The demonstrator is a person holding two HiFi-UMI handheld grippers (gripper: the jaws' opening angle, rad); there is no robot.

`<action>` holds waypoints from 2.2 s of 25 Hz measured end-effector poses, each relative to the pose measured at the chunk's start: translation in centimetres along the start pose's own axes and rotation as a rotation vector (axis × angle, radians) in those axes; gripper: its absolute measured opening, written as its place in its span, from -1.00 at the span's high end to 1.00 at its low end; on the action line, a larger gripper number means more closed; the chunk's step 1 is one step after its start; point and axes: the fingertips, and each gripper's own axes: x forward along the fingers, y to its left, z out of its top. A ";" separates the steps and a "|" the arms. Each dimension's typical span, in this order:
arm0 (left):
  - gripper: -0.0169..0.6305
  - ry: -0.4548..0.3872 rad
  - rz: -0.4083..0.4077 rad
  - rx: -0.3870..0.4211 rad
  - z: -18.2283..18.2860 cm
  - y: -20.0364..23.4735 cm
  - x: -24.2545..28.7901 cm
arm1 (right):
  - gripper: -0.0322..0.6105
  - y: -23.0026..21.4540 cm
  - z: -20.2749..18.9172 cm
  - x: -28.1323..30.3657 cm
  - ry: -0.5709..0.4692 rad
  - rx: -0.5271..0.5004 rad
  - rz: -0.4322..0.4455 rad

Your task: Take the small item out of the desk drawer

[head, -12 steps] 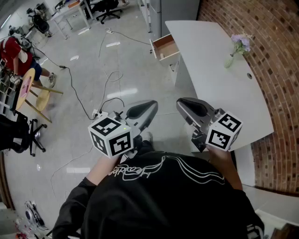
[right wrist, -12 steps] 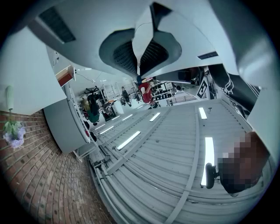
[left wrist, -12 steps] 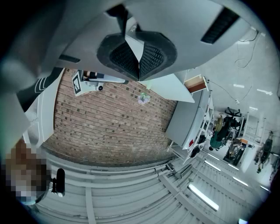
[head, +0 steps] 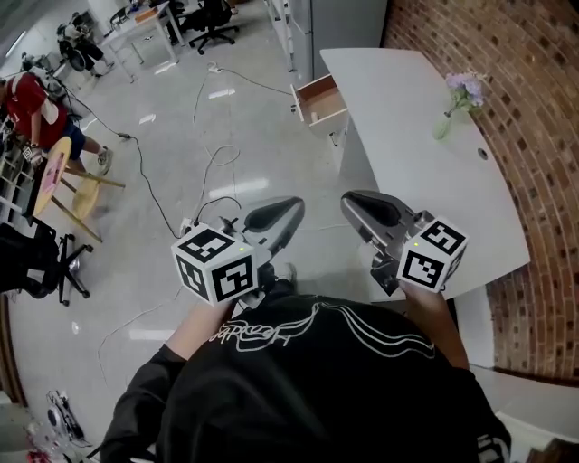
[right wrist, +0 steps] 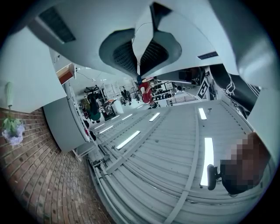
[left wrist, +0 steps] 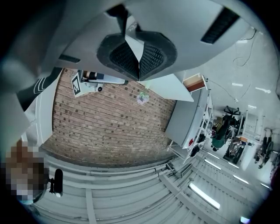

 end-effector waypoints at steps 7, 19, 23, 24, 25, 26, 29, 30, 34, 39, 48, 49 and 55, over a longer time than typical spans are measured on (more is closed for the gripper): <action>0.88 0.019 0.028 -0.029 -0.7 2.5 1.0 | 0.73 -1.9 -0.9 1.5 0.000 0.032 0.014; 0.88 0.061 0.013 -0.090 -1.1 13.0 7.3 | 0.73 -11.8 -2.9 7.9 0.039 0.104 -0.039; 0.88 0.092 0.006 -0.128 -0.1 18.5 10.9 | 0.73 -16.9 -2.6 11.8 0.073 0.141 -0.056; 0.88 0.101 0.003 -0.137 0.5 20.0 11.8 | 0.73 -18.2 -2.3 13.0 0.076 0.153 -0.060; 0.88 0.109 0.001 -0.145 1.2 21.6 12.5 | 0.73 -19.4 -1.8 14.3 0.078 0.164 -0.064; 0.88 0.116 0.000 -0.153 2.0 23.3 13.3 | 0.73 -20.7 -1.4 15.7 0.083 0.173 -0.068; 0.88 0.142 0.001 -0.171 4.1 29.1 16.0 | 0.73 -25.3 -0.6 19.8 0.110 0.201 -0.085; 0.88 0.152 0.001 -0.176 4.8 31.2 17.0 | 0.73 -26.9 -0.3 21.2 0.112 0.218 -0.093; 0.88 0.168 0.004 -0.201 7.7 40.1 20.4 | 0.73 -33.2 1.4 27.2 0.110 0.268 -0.141; 0.88 0.172 -0.020 -0.237 9.8 48.5 25.3 | 0.73 -40.6 2.2 32.5 0.127 0.296 -0.221; 0.88 0.185 -0.042 -0.232 10.6 54.5 30.1 | 0.72 -47.7 1.3 37.8 0.168 0.299 -0.271; 0.88 0.187 -0.038 -0.230 10.4 54.9 30.4 | 0.72 -48.1 1.2 38.1 0.165 0.297 -0.270; 0.88 0.208 -0.019 -0.241 9.6 57.8 32.0 | 0.72 -52.2 -0.1 40.1 0.211 0.307 -0.305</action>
